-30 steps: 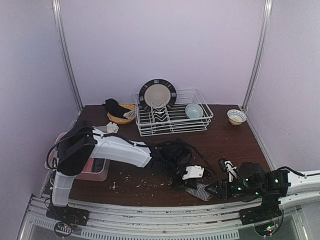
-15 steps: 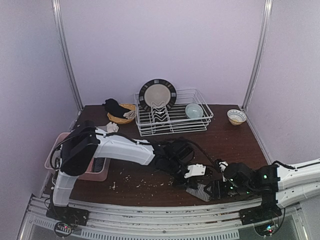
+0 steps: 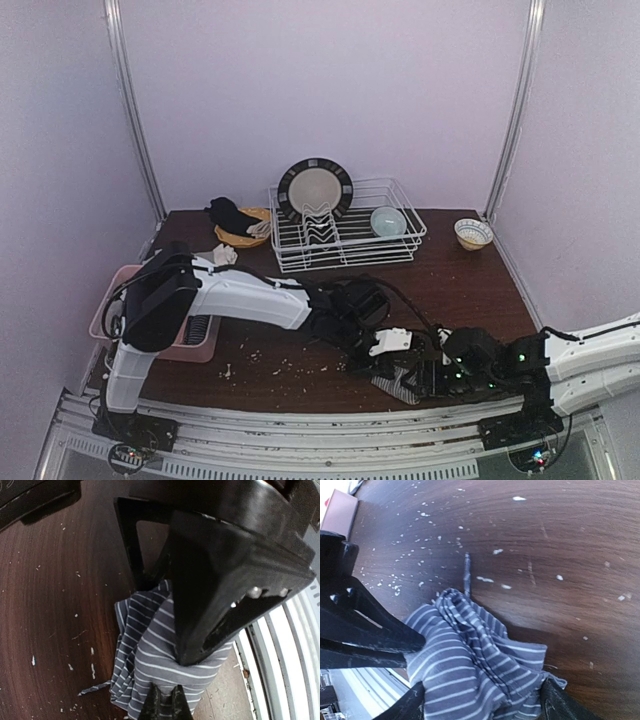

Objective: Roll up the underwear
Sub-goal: Pick up the underwear from the center of the board.

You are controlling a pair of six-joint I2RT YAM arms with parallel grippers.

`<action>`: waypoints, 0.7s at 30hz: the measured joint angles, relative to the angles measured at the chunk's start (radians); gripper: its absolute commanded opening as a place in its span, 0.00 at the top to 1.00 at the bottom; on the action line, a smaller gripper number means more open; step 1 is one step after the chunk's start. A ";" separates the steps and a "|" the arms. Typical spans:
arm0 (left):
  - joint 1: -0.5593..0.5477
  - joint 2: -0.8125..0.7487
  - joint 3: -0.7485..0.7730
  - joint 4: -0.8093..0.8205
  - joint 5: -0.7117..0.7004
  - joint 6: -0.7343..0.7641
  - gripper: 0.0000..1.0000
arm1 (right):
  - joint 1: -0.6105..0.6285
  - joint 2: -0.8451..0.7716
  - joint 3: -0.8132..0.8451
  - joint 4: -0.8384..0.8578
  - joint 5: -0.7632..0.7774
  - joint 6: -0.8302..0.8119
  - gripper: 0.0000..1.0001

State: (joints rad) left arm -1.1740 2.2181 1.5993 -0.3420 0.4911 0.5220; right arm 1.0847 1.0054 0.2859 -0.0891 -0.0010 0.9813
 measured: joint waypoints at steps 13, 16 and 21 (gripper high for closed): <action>-0.002 0.001 0.003 -0.011 -0.031 -0.025 1.00 | -0.018 0.101 -0.016 0.163 -0.093 0.062 1.00; -0.005 0.000 0.004 -0.007 -0.047 -0.037 0.95 | -0.019 0.071 -0.025 0.159 -0.092 0.072 1.00; -0.026 -0.042 -0.053 0.034 -0.162 -0.110 0.10 | -0.019 -0.058 -0.069 0.120 -0.064 0.066 1.00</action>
State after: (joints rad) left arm -1.1999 2.1765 1.5467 -0.3084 0.3294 0.4118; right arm 1.0657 0.9478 0.2165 0.0307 -0.0654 1.0470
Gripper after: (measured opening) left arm 0.316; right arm 0.125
